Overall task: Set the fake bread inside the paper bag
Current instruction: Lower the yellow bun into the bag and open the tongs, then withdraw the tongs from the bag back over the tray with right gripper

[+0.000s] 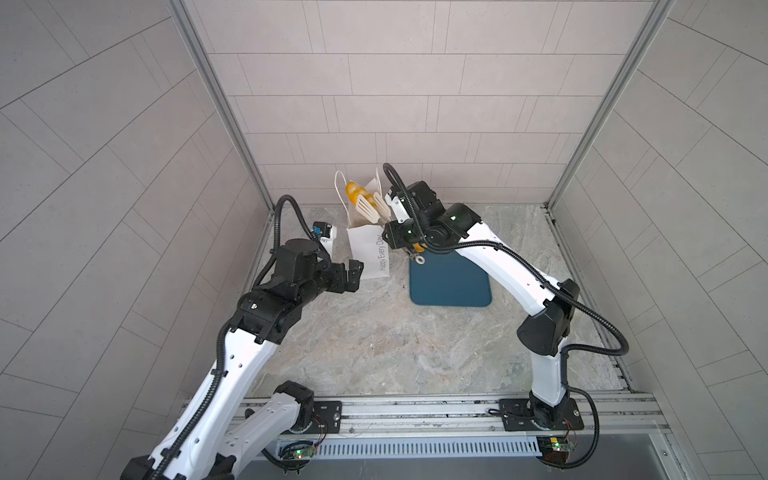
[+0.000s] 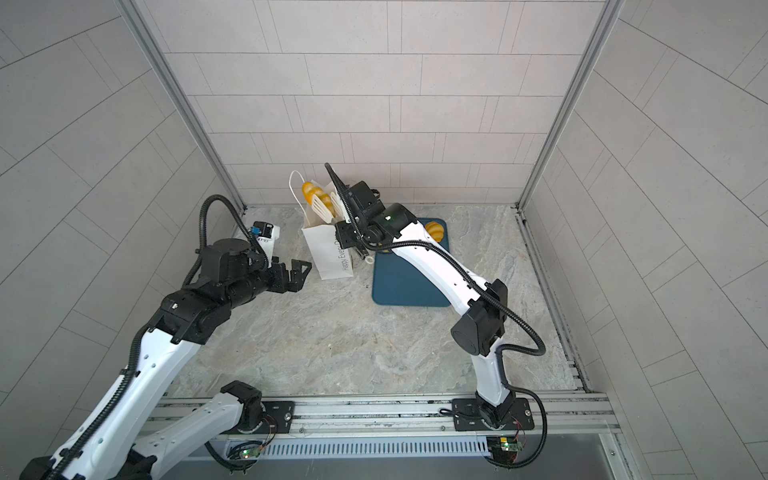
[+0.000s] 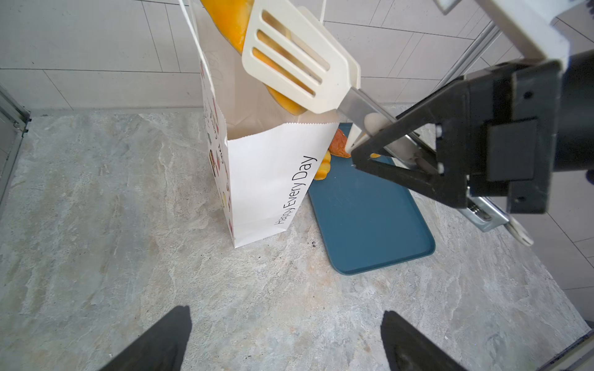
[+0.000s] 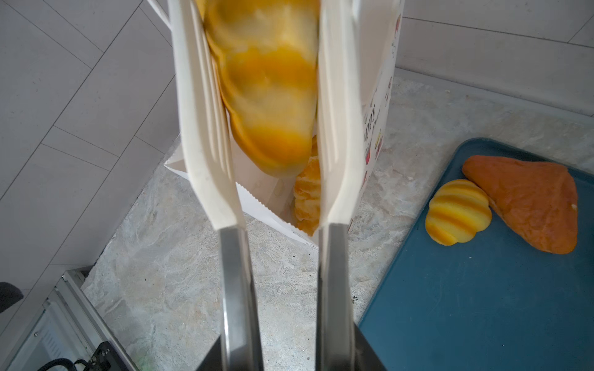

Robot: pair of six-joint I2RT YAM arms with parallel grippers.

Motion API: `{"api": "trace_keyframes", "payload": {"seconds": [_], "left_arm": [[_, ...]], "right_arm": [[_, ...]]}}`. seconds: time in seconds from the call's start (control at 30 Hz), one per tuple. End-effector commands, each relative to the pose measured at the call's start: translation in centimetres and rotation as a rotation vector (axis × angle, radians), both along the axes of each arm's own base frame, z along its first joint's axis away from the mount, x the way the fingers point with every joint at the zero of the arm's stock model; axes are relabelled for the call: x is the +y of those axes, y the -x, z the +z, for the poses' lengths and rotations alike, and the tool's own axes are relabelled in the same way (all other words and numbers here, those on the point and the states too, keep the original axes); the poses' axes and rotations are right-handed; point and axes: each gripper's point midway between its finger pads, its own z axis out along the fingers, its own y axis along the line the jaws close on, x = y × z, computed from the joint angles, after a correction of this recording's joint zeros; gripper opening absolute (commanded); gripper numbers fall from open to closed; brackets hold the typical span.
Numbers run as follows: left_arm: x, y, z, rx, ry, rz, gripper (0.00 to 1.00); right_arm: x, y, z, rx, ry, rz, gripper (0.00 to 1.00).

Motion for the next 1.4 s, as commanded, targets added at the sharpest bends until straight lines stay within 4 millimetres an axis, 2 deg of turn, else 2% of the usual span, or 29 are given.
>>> {"api": "trace_keyframes", "payload": {"seconds": [0.0, 0.27, 0.5, 0.67, 0.87, 1.1, 1.37], "left_arm": [[-0.3, -0.4, 1.5, -0.041, 0.028, -0.012, 1.00], [-0.9, -0.7, 1.4, -0.027, 0.061, -0.023, 1.00], [-1.2, -0.6, 1.6, -0.024, 0.079, -0.032, 1.00], [-1.7, -0.6, 1.4, -0.012, 0.092, -0.048, 1.00], [-2.2, -0.5, 1.7, -0.024, 0.077, -0.052, 1.00], [-3.9, -0.6, 1.7, -0.032, 0.040, -0.079, 1.00], [-5.8, -0.7, 1.4, -0.040, 0.016, -0.112, 1.00]], "right_arm": [[-0.2, 0.0, 2.0, -0.042, -0.016, 0.002, 0.48], [-1.0, 0.8, 3.2, -0.060, -0.006, 0.018, 0.55], [-1.9, 1.8, 4.7, -0.088, -0.006, 0.027, 0.55], [-3.3, 2.9, 5.6, -0.116, 0.008, 0.030, 0.55], [-6.4, 4.1, 5.3, -0.160, 0.084, -0.013, 0.55], [-10.4, 4.8, 4.5, -0.217, 0.116, -0.090, 0.56], [-14.5, 5.3, 1.5, -0.172, 0.222, -0.139, 0.56]]}}
